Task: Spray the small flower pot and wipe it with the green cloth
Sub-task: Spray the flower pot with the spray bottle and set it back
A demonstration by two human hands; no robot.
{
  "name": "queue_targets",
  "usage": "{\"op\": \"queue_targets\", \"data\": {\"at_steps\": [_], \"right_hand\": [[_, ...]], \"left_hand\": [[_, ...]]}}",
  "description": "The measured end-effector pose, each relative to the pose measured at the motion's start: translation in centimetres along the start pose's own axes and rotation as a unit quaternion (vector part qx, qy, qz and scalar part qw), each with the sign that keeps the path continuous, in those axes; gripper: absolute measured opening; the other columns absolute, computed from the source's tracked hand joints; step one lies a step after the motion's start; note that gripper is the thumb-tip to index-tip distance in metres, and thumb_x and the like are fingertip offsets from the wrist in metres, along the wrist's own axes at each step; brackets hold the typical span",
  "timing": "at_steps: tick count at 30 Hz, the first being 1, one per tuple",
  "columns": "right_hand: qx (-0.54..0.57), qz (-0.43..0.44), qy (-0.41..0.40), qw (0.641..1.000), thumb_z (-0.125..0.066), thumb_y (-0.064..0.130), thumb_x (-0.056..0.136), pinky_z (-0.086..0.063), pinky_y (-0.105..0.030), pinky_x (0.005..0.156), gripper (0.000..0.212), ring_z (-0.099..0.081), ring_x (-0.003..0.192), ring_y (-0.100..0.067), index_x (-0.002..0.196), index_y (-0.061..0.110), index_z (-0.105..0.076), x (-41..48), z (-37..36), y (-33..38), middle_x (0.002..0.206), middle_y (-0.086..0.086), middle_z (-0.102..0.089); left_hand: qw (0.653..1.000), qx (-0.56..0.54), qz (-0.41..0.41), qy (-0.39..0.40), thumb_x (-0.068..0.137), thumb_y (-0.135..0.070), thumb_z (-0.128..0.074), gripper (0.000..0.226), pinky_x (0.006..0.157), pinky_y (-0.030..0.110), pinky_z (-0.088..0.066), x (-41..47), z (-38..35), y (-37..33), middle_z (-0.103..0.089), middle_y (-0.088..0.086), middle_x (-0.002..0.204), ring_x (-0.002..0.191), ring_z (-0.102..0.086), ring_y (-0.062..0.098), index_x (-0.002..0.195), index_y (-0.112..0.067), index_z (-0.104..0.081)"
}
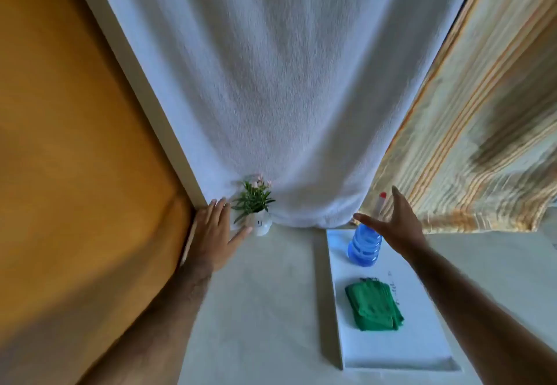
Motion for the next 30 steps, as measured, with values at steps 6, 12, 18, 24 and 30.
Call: {"op": "queue_targets", "data": {"at_steps": [6,12,18,24,30], "right_hand": [[0.123,0.009,-0.007,0.992,-0.095,0.039,0.07,-0.051,-0.017,0.076,0.081,-0.067,0.094,-0.006,0.138,0.026,-0.051,-0.1,-4.4,-3.7,0.096,0.01,-0.069],[0.15,-0.032,-0.064,0.986,-0.088,0.025,0.081,-0.051,-0.031,0.08,0.062,-0.063,0.09,0.002,0.13,0.026,-0.05,1.0,-7.1,-6.0,0.095,0.019,-0.063],[0.186,-0.05,-0.083,0.978,-0.079,0.032,0.088,-0.052,-0.032,0.081,0.047,-0.065,0.08,0.01,0.126,0.037,-0.051,1.1,-8.4,-7.5,0.089,0.025,-0.07],[0.235,-0.058,-0.165,0.956,-0.066,0.023,0.086,-0.052,-0.033,0.079,0.035,-0.067,0.082,-0.009,0.119,0.03,-0.06,1.0,-8.7,-6.5,0.09,0.008,-0.071],[0.284,-0.079,-0.176,0.939,-0.069,0.029,0.071,-0.051,-0.028,0.073,0.023,-0.064,0.069,0.0,0.093,0.023,-0.075,1.4,-7.9,-3.4,0.071,0.021,-0.071]], "left_hand": [[0.99,-0.023,0.089,0.109,0.076,-0.097,-0.001,0.134,0.129,0.053,-0.026,-5.4,-9.5,2.1,-0.033,0.025,0.168,0.157,-0.028,0.04,0.157,0.004,-0.033],[0.974,0.017,0.136,0.178,0.063,-0.098,0.02,0.144,0.129,0.051,-0.022,-8.4,-14.7,4.8,-0.023,0.017,0.173,0.16,-0.021,0.033,0.162,-0.003,-0.024],[0.981,0.045,0.112,0.151,0.091,-0.083,-0.001,0.112,0.121,0.064,-0.035,-10.7,-17.6,6.0,-0.036,0.019,0.167,0.153,-0.039,0.038,0.158,0.0,-0.033],[0.985,0.056,0.102,0.129,0.094,-0.08,-0.006,0.106,0.122,0.063,-0.034,-11.1,-18.3,6.3,-0.036,0.017,0.168,0.154,-0.038,0.035,0.16,-0.002,-0.032],[0.988,0.05,0.097,0.109,0.096,-0.079,-0.008,0.104,0.12,0.064,-0.038,-11.2,-18.6,6.4,-0.039,0.018,0.166,0.151,-0.042,0.036,0.157,0.0,-0.037]]}}
Point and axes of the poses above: each hand's wrist, its own x-axis towards the middle knuckle, its own z-axis out of the back of the hand, y = z × x, the point moved 1 cm from there along x, towards the middle knuckle
